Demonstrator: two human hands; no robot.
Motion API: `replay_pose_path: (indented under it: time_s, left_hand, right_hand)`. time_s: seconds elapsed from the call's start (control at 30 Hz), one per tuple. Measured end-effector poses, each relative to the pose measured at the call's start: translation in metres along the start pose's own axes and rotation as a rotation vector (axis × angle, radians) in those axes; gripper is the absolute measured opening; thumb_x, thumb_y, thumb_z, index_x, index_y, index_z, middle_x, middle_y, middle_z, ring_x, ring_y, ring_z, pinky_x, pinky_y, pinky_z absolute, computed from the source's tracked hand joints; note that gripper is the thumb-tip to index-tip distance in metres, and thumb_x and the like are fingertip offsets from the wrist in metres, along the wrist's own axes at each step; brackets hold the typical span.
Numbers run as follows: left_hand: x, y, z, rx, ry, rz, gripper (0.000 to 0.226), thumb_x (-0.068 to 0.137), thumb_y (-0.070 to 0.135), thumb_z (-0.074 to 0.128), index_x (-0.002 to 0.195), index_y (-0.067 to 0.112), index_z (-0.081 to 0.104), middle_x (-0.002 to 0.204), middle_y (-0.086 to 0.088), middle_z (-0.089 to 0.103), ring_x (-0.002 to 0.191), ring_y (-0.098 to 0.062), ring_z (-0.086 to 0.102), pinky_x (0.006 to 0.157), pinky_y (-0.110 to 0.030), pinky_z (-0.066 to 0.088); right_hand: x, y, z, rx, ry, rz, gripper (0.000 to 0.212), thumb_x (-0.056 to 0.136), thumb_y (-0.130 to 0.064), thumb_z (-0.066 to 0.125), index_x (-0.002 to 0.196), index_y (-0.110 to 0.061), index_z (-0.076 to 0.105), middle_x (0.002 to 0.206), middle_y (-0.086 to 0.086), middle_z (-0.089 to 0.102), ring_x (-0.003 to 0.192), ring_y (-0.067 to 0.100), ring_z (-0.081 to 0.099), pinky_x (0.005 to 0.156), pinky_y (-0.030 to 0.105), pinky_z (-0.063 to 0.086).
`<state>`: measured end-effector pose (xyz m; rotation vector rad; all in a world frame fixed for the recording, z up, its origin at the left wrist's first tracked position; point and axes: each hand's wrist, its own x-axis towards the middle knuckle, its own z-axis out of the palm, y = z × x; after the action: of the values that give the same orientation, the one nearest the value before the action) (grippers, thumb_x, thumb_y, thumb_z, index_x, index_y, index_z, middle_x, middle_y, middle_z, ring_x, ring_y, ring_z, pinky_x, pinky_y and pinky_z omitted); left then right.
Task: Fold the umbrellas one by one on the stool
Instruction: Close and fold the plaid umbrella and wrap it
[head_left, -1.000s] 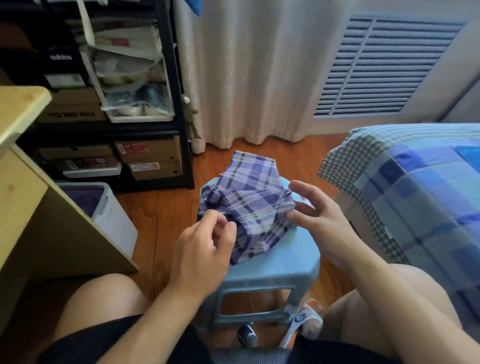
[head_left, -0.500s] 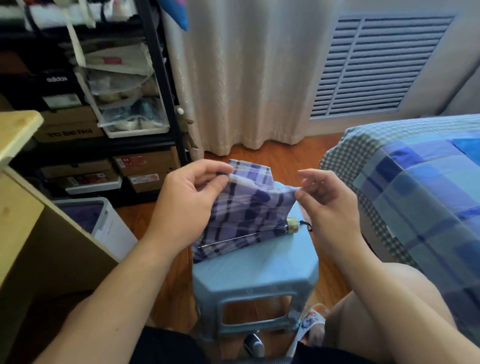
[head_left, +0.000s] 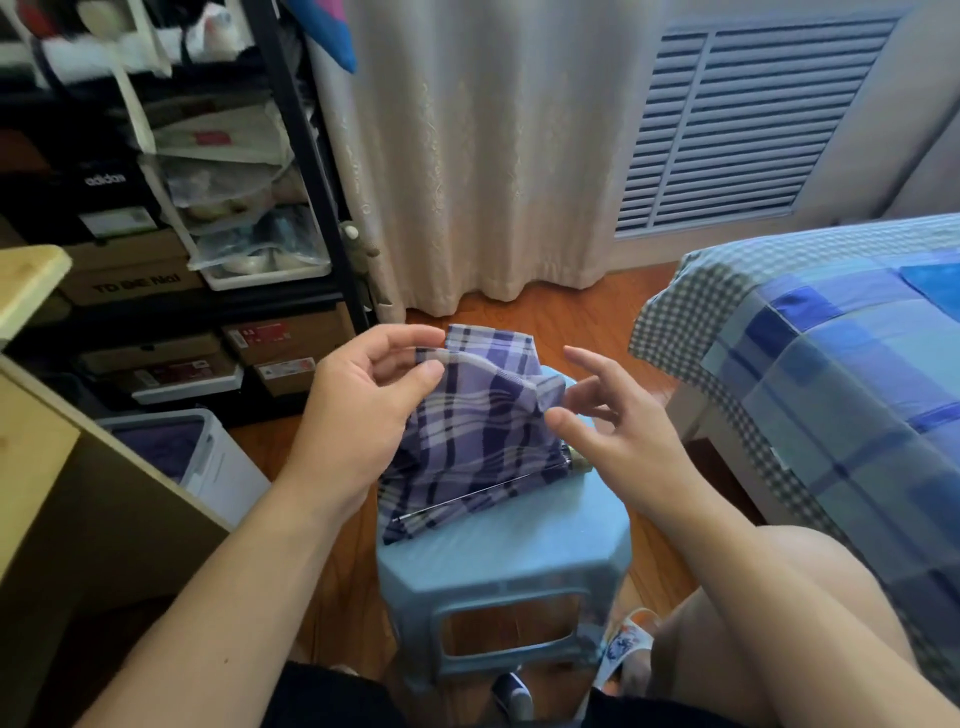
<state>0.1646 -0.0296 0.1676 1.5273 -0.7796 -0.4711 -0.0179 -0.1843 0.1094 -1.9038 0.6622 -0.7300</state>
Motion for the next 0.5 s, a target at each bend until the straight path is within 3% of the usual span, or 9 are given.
replay_pose_path:
  time_s: [0.1,0.2,0.33,0.5]
  left_hand:
    - [0.011,0.008,0.004,0.097,-0.043,0.067,0.023,0.093,0.005,0.072,0.104,0.026,0.076,0.096,0.005,0.077,0.096,-0.012,0.073,0.087,-0.033,0.057]
    - [0.015,0.011,0.006,0.125,-0.063,0.085,0.022,0.093,0.007,0.072,0.103,0.026,0.076,0.094,0.007,0.077,0.095,-0.011,0.074,0.084,-0.03,0.059]
    - [0.007,0.004,0.002,0.066,-0.017,0.027,0.02,0.094,0.004,0.07,0.104,0.019,0.076,0.098,0.001,0.078,0.097,-0.015,0.074,0.091,-0.038,0.06]
    - [0.0,-0.008,-0.008,-0.011,0.028,-0.057,0.022,0.095,0.003,0.067,0.103,0.021,0.076,0.096,-0.003,0.078,0.096,-0.019,0.074,0.086,-0.037,0.06]
  right_hand:
    - [0.004,0.005,0.0,-0.05,-0.016,-0.029,0.063,0.088,-0.021,0.08,0.136,-0.048,0.05,0.108,-0.027,0.066,0.106,0.006,0.065,0.1,0.027,0.051]
    - [0.005,0.006,-0.001,-0.007,-0.021,-0.052,0.064,0.087,-0.016,0.081,0.134,-0.049,0.052,0.109,-0.025,0.066,0.108,0.007,0.064,0.102,0.029,0.051]
    - [0.004,0.006,-0.006,0.021,-0.035,-0.078,0.056,0.087,-0.01,0.081,0.134,-0.033,0.062,0.104,-0.013,0.068,0.109,0.013,0.066,0.104,0.032,0.051]
    - [0.004,0.006,-0.002,-0.024,-0.06,-0.137,0.049,0.088,-0.008,0.079,0.133,-0.025,0.066,0.101,-0.015,0.067,0.108,0.012,0.066,0.101,0.029,0.052]
